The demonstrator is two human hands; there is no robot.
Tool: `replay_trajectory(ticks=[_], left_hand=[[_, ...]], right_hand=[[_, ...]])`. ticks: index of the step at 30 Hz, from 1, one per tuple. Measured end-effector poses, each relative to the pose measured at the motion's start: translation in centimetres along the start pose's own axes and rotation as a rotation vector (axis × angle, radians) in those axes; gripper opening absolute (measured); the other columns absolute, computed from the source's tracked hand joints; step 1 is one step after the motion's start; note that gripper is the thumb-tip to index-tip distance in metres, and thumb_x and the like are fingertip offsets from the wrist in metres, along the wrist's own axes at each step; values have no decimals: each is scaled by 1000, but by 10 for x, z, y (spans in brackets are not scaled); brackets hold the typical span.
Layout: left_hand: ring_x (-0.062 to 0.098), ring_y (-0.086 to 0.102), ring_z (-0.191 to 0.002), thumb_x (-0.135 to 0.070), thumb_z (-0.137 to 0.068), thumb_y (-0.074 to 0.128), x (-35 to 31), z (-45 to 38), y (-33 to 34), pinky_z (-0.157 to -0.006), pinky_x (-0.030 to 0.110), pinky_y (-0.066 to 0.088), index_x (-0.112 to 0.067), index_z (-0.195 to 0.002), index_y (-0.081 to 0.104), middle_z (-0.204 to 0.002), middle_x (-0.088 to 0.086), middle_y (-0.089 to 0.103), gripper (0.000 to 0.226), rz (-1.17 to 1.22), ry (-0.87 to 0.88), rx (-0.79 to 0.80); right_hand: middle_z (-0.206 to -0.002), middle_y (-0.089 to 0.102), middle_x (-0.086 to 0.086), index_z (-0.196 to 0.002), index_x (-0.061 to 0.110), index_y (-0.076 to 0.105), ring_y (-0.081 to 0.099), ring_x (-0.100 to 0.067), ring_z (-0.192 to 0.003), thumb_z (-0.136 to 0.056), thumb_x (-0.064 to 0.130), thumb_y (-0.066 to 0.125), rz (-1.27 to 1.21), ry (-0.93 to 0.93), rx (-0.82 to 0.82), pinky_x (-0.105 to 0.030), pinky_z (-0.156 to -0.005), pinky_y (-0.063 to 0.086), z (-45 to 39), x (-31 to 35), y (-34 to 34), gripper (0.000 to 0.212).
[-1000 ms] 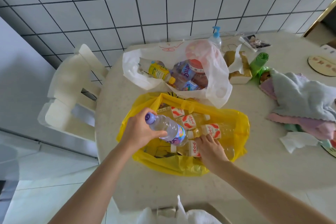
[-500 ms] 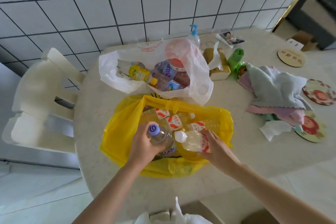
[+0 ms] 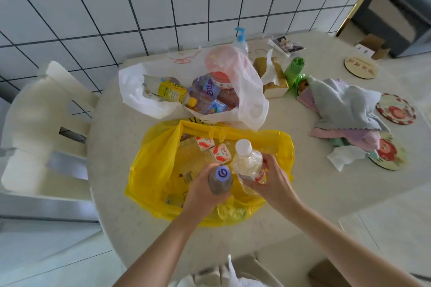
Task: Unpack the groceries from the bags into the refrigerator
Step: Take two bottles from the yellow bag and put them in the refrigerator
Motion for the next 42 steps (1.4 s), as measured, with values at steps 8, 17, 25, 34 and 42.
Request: replay_trajectory(ticks=[8,17,25,34,42], left_hand=[[5,63,-84,-18,-59,90,-23,5,-24,-67,5,48,-23,-105,57,-91,-13,65,57,157,-14,-221],[24,69,-90,-21,-53,91,-75,67,-72,-81,39,57,-7,-106,58,-97,6,69,65,518,66,-361],[32,66,-102,-29,-58,83,-71,201,-43,-96,55,49,-15,-116,62,-107,11,70,63,891,-165,-323],[25,70,-89,-23,-56,82,-61,393,6,-71,32,56,-10,-105,68,-100,11,72,53,1052,-340,-449],[28,71,-89,-18,-63,80,-47,523,19,-72,36,57,-10,-110,65,-102,12,73,50,1071,-471,-660]], right_hand=[[-108,60,24,-112,41,46,61,-9,-102,-60,26,90,-185,-31,-174,-42,-86,54,21,24,-18,69],[-94,64,16,-109,31,57,60,-10,-82,-52,48,82,-425,-6,-259,-41,-82,54,88,54,-37,64],[-71,58,13,-94,19,59,55,-9,-71,-67,9,85,-561,-39,-120,-15,-60,46,187,44,-51,39],[-87,67,-6,-98,14,61,63,-14,-80,-56,44,77,-729,68,150,-32,-68,51,325,18,-40,55],[-97,59,-22,-99,21,61,58,-43,-94,-59,46,78,-600,39,379,-59,-79,53,421,21,1,50]])
Point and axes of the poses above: each hand's wrist, its own z-axis away from the middle knuckle, its own y-axis out of the palm, x = y × z, the point moved 1 cm from there along -z, towards the middle knuckle
